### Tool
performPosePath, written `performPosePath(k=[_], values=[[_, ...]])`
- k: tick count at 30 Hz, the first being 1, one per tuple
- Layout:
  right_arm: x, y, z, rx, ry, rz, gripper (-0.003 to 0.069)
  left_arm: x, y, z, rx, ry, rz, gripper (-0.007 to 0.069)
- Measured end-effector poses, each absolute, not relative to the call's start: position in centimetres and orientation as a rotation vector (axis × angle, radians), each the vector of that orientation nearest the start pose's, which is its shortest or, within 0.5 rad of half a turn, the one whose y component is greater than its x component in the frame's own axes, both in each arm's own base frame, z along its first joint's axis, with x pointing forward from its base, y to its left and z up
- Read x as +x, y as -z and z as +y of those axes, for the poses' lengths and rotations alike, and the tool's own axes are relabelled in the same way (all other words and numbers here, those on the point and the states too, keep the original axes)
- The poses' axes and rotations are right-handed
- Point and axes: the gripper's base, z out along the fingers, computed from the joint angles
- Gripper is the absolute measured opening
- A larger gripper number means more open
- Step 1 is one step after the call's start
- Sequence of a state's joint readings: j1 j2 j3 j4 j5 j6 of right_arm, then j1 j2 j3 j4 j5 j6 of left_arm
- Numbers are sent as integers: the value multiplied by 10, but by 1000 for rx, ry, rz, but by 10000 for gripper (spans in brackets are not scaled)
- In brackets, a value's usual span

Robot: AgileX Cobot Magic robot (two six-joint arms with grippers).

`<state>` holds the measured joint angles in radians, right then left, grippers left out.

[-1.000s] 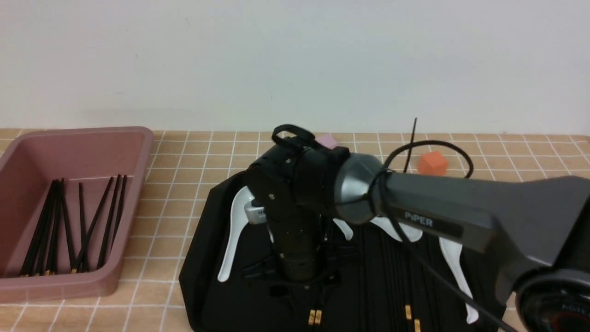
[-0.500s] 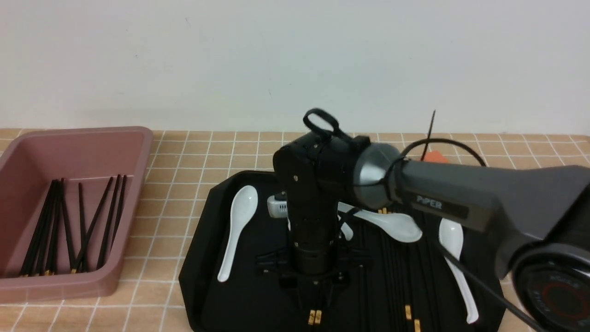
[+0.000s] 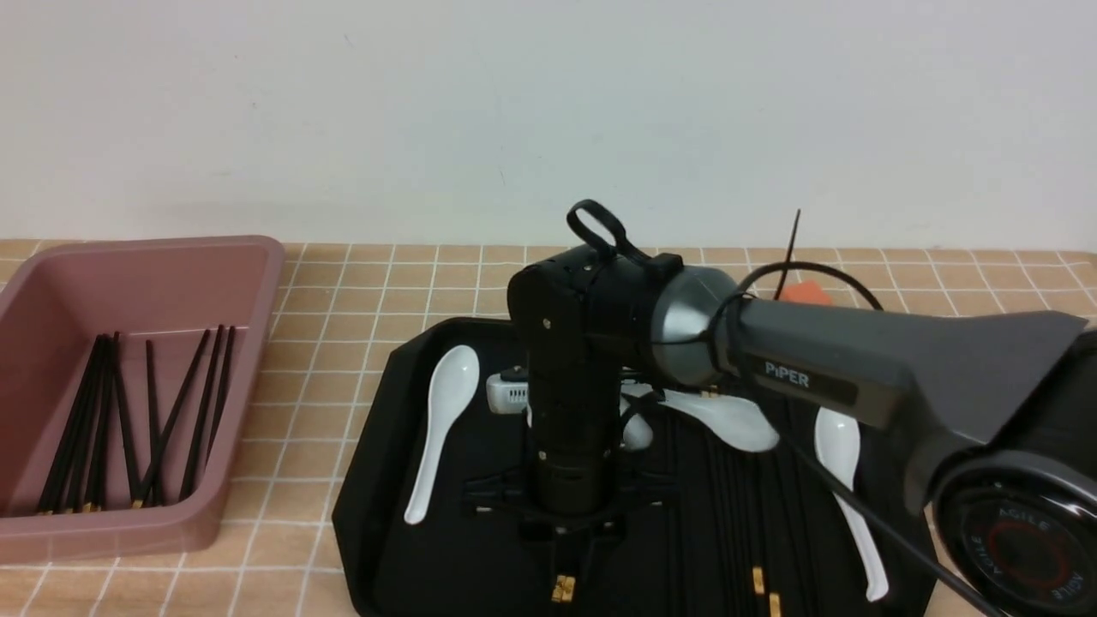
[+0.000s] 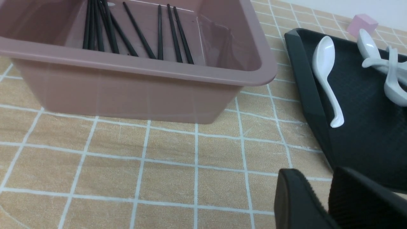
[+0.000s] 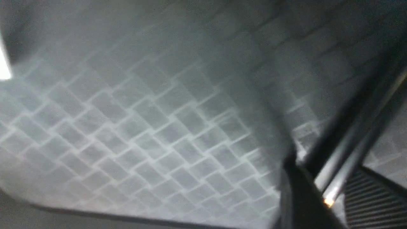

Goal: On brown tablecloth take chopsticks from black tray and put them in box.
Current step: 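Move the gripper over the chopsticks on the black tray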

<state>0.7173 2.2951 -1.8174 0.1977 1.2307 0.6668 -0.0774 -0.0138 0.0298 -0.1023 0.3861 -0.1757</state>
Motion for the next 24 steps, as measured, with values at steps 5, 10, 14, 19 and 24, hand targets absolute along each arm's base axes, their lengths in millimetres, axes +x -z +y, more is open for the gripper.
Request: performPosePath(k=[5,10,14,19,24], values=[[330,-145,311,20,-180,3289,143,52,-169,-8,-157,275,1886,188],[328,-144,313,0,-162,3282,143,52,-169,-8,-157,275,1886,197],[327,-146,314,-28,-165,3275,143,52,-169,-8,-157,275,1886,199],[325,-152,315,-72,-180,3250,143,52,-169,-8,-157,275,1886,205],[319,-165,318,-106,-237,3226,143,52,-169,-8,-157,275,1886,211]])
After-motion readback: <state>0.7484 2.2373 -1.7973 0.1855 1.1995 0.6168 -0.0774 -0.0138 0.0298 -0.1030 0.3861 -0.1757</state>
